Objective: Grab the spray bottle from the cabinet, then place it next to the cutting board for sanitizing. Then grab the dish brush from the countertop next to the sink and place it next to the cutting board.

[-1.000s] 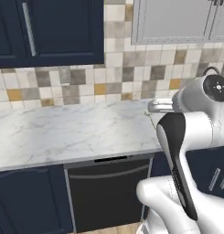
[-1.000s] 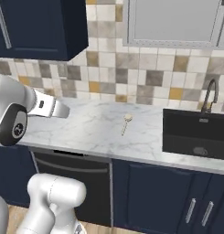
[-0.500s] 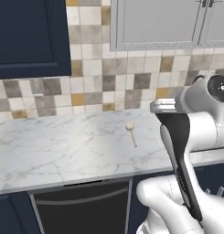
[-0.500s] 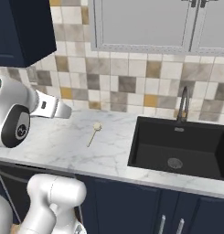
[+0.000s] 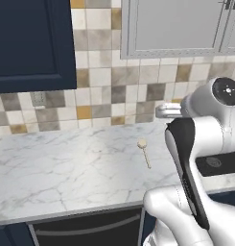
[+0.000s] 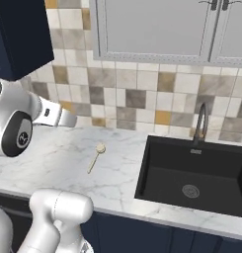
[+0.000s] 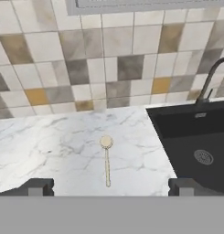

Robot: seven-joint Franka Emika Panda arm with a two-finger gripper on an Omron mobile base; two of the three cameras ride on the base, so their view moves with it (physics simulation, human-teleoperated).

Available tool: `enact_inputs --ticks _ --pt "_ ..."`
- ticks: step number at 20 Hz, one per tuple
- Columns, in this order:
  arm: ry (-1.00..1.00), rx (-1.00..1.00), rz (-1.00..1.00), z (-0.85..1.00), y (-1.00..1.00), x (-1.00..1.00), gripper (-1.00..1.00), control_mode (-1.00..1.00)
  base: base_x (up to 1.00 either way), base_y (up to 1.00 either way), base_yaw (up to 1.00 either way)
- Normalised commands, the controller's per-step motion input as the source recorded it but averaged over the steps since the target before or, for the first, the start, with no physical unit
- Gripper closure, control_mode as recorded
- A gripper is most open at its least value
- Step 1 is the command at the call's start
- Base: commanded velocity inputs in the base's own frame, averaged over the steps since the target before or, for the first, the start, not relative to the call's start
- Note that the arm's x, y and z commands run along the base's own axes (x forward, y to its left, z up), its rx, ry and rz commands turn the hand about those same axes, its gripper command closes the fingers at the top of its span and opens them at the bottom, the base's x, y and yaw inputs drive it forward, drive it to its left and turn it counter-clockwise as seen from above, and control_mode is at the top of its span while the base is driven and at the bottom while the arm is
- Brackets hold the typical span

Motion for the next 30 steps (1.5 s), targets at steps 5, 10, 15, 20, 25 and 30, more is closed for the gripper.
enact_inputs --ticks 5,10,15,20,25,30 --pt "0.44 0.0 0.07 -0.74 -0.01 0.39 -1.0 -1.0 0.0 0.0 0.0" --pt "0.41 0.0 0.0 -1.0 -0.08 0.57 -1.0 -1.0 0.0 0.0 0.0" --pt "0.36 0.06 0.0 -1.0 -0.09 0.59 -1.0 -1.0 0.0 0.0 0.0" --pt "0.23 0.0 0.01 -0.79 -0.03 0.73 -1.0 -1.0 0.0 0.0 0.0" --pt "0.12 0.02 0.0 -0.58 -0.05 0.76 -1.0 -1.0 0.0 0.0 0.0" --pt "0.0 0.0 0.0 -0.52 0.0 0.75 -1.0 -1.0 0.0 0.0 0.0"
